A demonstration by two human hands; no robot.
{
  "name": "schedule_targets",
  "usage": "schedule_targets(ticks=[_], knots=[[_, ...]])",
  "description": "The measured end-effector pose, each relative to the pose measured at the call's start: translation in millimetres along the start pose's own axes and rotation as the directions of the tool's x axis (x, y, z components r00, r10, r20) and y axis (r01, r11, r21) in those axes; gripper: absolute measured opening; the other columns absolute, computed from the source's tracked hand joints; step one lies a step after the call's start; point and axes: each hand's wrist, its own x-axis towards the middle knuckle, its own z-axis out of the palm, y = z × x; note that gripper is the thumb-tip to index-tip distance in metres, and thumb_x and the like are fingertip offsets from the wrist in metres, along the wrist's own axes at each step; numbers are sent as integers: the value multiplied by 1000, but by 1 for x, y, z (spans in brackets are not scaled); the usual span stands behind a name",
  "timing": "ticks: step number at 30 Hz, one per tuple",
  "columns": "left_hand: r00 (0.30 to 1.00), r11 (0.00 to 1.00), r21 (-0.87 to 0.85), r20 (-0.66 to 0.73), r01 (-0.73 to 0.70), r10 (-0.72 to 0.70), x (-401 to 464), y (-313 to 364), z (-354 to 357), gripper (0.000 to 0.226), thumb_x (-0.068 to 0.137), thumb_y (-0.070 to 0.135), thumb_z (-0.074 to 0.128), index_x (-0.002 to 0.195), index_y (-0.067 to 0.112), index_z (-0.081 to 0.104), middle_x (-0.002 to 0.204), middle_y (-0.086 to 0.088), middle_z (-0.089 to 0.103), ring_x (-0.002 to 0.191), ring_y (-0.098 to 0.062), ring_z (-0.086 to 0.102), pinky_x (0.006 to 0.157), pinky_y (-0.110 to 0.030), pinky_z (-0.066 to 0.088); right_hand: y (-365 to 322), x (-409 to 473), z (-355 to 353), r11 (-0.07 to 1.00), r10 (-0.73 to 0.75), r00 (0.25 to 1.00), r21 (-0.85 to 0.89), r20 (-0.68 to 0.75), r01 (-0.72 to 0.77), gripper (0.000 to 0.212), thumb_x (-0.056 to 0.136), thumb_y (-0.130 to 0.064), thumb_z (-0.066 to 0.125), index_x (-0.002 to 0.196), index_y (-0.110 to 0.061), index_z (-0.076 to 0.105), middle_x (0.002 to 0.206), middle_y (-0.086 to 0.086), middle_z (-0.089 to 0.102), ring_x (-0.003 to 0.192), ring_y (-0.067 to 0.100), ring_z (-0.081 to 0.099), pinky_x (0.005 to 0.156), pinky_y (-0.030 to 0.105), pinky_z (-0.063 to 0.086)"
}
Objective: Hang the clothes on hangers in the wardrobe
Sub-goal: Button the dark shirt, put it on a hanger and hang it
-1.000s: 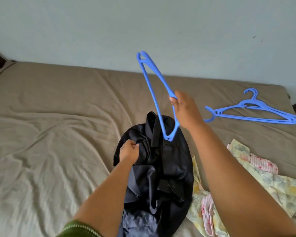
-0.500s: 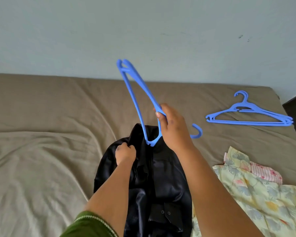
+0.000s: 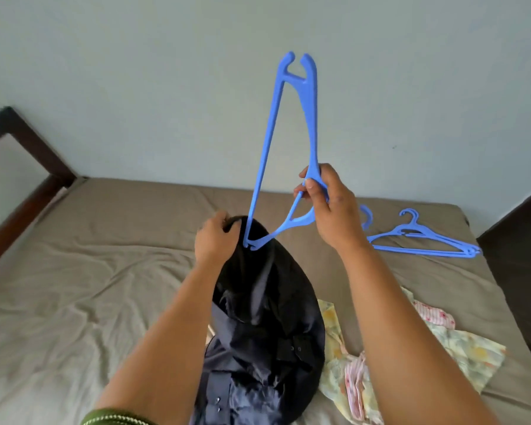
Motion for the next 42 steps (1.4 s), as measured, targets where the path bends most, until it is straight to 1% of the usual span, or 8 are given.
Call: schedule_targets(ticks=[4, 9, 13, 18, 21, 24, 33, 42], knots=[[996, 975, -221, -94, -24, 4, -36, 56, -67, 32, 92, 29, 56, 69, 14, 39, 58, -1, 41, 55, -18, 37, 55, -31, 31, -52, -20, -20, 998, -62, 989, 14, 136, 61, 16, 101, -11, 45, 99, -23, 55, 90, 1, 68, 88, 7, 66, 76, 14, 47], [992, 991, 51, -10, -124, 125, -69, 91, -131, 16, 90, 33, 60, 99, 21, 67, 92, 4, 64, 84, -17, 57, 72, -29, 43, -86, -31, -33, 958, -113, 952, -222, 284, 180, 15, 99, -13, 46, 103, -17, 60, 91, 1, 66, 82, 15, 61, 73, 28, 46], [999, 992, 120, 3, -42, 42, -94, 102, -166, 21, 92, 26, 57, 82, 9, 64, 78, -5, 58, 76, -23, 54, 70, -35, 46, -102, -36, -38, 896, -81, 899, -364, 430, 255, 14, 101, -20, 42, 104, -18, 56, 86, 5, 62, 80, 28, 57, 73, 41, 45], [912, 823, -417, 307, 385, -272, -122, 105, -198, 13, 94, 13, 53, 86, 6, 60, 90, -15, 63, 81, -28, 58, 84, -42, 52, -116, -38, -34, 863, 8, 858, -436, 514, 254, 18, 102, -22, 37, 93, -30, 50, 74, 1, 53, 68, 23, 50, 61, 33, 38], [888, 594, -666, 399, 451, -228, -128, 95, -220, 21, 94, 19, 56, 84, 2, 64, 72, -14, 69, 60, -26, 66, 65, -35, 58, -118, -39, -22, 848, 40, 835, -461, 548, 262, 23, 99, -19, 35, 86, -33, 47, 74, -4, 51, 69, 21, 51, 62, 32, 40], [880, 592, -686, 466, 424, -90, -125, 90, -240, 39, 82, 39, 69, 93, 1, 69, 84, -15, 70, 75, -30, 68, 82, -40, 56, -120, -39, -6, 819, 52, 820, -495, 569, 291, 26, 98, -15, 32, 83, -33, 41, 72, -6, 47, 65, 18, 47, 62, 28, 37], [942, 941, -338, 319, 12, 102, -102, 90, -291, 76, 56, 58, 83, 103, 1, 68, 105, -19, 71, 96, -33, 69, 88, -50, 55, -122, -22, 32, 615, 151, 800, -689, 580, 384, 14, 94, -10, 40, 99, -22, 43, 88, 6, 55, 77, 27, 54, 64, 32, 40], [941, 920, 251, -80, -301, 330, -68, 82, -275, 20, 84, 14, 58, 101, 8, 51, 89, -4, 54, 83, -25, 50, 64, -31, 38, -177, 6, 92, 397, -40, 835, -758, 549, 518, 14, 96, -13, 39, 104, -24, 44, 76, 0, 47, 65, 20, 47, 68, 30, 32]])
